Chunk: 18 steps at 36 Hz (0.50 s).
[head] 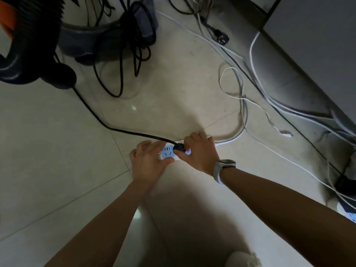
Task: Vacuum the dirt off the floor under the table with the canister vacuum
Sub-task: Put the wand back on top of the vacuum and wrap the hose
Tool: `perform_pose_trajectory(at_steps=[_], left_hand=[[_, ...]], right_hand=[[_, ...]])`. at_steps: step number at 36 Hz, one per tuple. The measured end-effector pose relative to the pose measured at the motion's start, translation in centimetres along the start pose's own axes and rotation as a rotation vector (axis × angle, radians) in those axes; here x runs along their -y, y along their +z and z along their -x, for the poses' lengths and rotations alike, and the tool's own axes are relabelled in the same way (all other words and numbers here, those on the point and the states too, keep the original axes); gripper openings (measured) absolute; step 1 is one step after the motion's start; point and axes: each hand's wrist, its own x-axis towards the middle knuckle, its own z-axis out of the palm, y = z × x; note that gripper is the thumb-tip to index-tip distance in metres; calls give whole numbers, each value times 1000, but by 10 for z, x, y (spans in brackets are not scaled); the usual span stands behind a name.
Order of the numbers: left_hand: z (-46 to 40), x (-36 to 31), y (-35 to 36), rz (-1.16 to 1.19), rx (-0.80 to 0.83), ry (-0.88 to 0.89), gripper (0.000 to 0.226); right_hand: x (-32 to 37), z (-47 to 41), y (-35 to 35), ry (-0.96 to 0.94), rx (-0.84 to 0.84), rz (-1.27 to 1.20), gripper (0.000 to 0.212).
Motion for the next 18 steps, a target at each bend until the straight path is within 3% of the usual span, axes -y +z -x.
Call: perform_pose_trajectory(at_steps=[9, 13, 18], left_hand=[[2, 5, 4, 28, 47, -35, 59], [-4, 9, 5, -38, 68, -29, 56], [-4, 2, -1, -67, 39, 5, 53]], right_hand=[[12, -4, 4, -14, -176, 144, 43], [15, -10, 1, -40, -61, 181, 40], [16, -11, -3, -58, -63, 179, 39]])
